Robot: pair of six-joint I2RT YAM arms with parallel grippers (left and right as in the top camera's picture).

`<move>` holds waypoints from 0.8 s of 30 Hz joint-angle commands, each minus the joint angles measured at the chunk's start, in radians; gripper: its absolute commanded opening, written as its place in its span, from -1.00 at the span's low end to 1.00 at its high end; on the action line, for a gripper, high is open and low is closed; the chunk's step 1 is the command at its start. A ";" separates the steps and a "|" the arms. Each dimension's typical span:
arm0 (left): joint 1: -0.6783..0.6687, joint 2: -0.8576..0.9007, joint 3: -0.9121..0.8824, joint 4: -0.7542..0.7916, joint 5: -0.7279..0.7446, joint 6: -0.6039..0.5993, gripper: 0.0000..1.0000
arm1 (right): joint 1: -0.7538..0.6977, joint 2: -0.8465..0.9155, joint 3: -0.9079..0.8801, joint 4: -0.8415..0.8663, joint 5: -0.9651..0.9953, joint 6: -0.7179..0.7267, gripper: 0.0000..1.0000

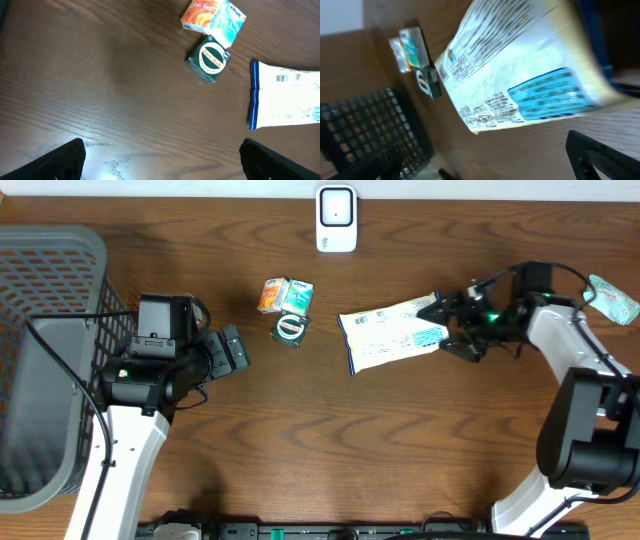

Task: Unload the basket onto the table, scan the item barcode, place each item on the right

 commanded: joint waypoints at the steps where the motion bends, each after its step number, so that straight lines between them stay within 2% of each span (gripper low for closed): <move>1: 0.006 0.002 0.009 -0.002 -0.013 0.003 0.95 | 0.064 -0.016 0.003 -0.002 0.083 0.044 0.98; 4: 0.006 0.002 0.009 -0.003 -0.013 0.003 0.96 | 0.126 -0.016 0.000 -0.002 0.257 0.180 0.98; 8: 0.006 0.002 0.009 -0.002 -0.013 0.003 0.96 | 0.198 -0.016 -0.018 0.029 0.378 0.320 0.99; 14: 0.006 0.002 0.009 -0.002 -0.013 0.003 0.96 | 0.272 -0.016 -0.077 0.151 0.430 0.377 0.99; 21: 0.006 0.002 0.009 -0.003 -0.013 0.003 0.95 | 0.303 -0.016 -0.190 0.298 0.460 0.491 0.99; 24: 0.006 0.002 0.009 -0.002 -0.013 0.003 0.96 | 0.304 -0.016 -0.229 0.365 0.473 0.497 0.95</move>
